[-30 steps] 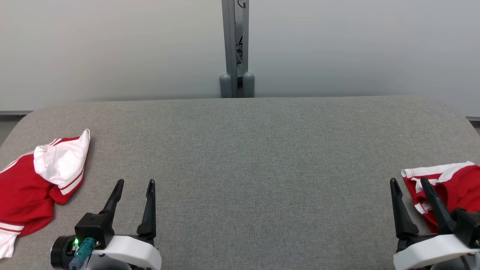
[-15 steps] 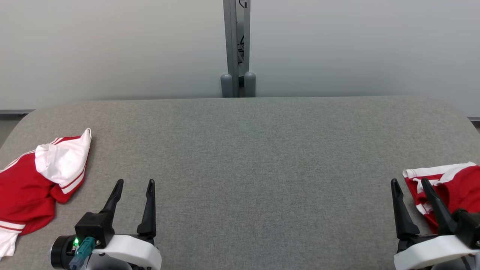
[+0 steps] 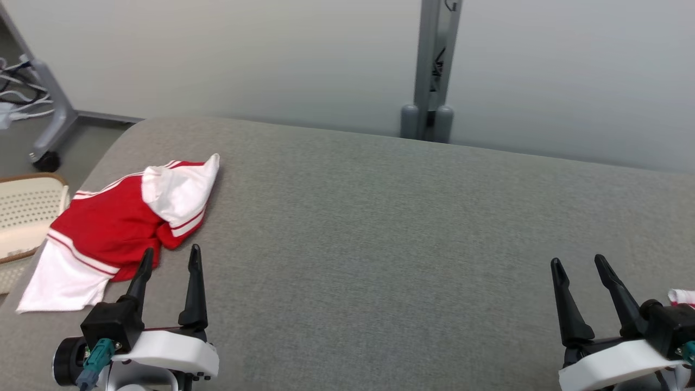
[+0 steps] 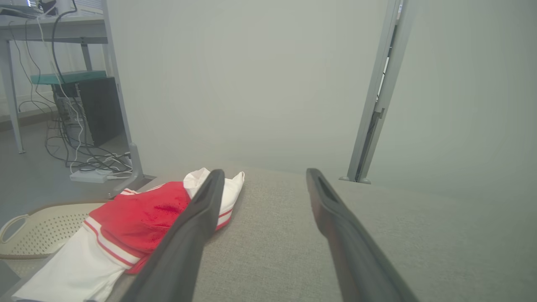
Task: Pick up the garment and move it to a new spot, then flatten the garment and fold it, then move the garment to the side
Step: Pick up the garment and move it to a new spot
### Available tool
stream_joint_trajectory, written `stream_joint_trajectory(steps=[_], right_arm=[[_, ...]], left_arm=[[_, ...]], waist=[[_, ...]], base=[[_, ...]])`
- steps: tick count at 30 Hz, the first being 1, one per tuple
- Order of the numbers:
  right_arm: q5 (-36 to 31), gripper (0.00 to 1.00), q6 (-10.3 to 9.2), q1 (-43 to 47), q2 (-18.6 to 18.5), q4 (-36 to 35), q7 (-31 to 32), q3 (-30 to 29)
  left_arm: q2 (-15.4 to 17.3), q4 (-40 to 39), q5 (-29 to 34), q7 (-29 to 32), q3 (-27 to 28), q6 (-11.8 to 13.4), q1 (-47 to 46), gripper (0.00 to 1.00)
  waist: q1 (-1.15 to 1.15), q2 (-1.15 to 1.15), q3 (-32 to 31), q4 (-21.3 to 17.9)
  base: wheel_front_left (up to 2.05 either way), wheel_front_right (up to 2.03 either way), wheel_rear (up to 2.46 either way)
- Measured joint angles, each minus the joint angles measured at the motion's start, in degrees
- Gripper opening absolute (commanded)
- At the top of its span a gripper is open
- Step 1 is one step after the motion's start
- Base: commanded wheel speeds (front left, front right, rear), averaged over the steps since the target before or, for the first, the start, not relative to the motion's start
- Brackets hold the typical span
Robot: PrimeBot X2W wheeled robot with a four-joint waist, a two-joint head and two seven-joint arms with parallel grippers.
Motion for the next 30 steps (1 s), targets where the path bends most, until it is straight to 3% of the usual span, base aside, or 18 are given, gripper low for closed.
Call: stream_joint_trajectory(steps=[11,14,30], right_arm=[[1.0,1.0,0.0,-0.1,0.0,0.3,-0.1,0.9],[1.4,1.0,0.0,-0.1,0.0,0.7,-0.5,1.1],[2.0,1.0,0.0,-0.9,0.0,2.2,-1.3,1.1]], left_arm=[[1.4,0.0,-1.2,-1.4,3.1,1.0,0.2,1.0],[1.8,-0.1,-1.3,-1.5,3.3,1.0,0.2,1.0],[2.5,-0.5,-1.1,-1.3,2.3,1.3,-0.2,1.0]], waist=[[0.0,0.0,-0.5,14.4],[0.0,0.0,-0.5,16.7],[0.0,0.0,-0.6,18.1]], base=[[0.0,0.0,0.0],[0.0,0.0,0.0],[0.0,0.0,0.0]])
